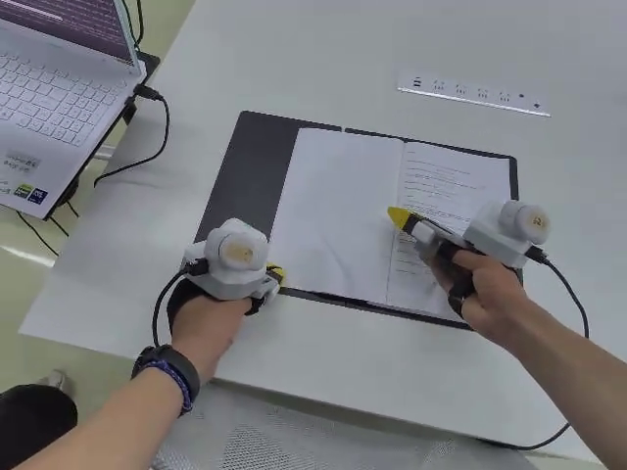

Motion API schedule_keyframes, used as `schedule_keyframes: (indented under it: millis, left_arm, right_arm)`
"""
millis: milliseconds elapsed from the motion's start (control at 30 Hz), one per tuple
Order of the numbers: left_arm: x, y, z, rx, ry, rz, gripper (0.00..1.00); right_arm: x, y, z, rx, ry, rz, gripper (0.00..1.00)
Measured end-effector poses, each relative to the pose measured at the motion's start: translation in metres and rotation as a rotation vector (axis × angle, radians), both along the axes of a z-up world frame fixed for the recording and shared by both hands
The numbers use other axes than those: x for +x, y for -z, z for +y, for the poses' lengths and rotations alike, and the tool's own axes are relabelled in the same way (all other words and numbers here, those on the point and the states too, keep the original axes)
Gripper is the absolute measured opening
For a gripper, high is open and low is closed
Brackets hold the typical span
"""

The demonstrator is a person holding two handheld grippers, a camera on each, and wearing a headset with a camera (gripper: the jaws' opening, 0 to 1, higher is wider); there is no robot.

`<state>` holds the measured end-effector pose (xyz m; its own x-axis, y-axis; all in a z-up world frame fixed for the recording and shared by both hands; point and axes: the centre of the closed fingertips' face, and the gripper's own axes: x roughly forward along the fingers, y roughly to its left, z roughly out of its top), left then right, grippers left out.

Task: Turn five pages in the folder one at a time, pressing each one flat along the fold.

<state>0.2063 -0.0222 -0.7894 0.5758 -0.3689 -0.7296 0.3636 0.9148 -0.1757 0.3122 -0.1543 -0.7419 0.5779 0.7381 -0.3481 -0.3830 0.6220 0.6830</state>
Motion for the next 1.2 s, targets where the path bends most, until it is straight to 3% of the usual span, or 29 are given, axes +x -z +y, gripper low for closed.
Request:
schedule_keyframes:
  millis: [233,467,867,1200]
  left_arm:
    - [0.001,0.002,0.0,0.006,-0.004,0.006,0.0]
    - [0.001,0.003,0.001,0.01,-0.012,0.005,0.0]
    - [0.0,0.003,0.002,0.014,-0.004,0.003,0.0]
    - [-0.002,0.002,0.003,0.013,-0.006,-0.003,0.0]
  right_arm:
    - [0.014,0.008,-0.003,0.008,0.013,0.003,0.01]
    - [0.022,0.018,-0.003,-0.02,0.012,0.018,0.0]
    - [0.046,0.019,-0.004,0.011,0.063,0.008,0.0]
    - [0.06,0.01,-0.001,0.023,0.105,-0.014,0.0]
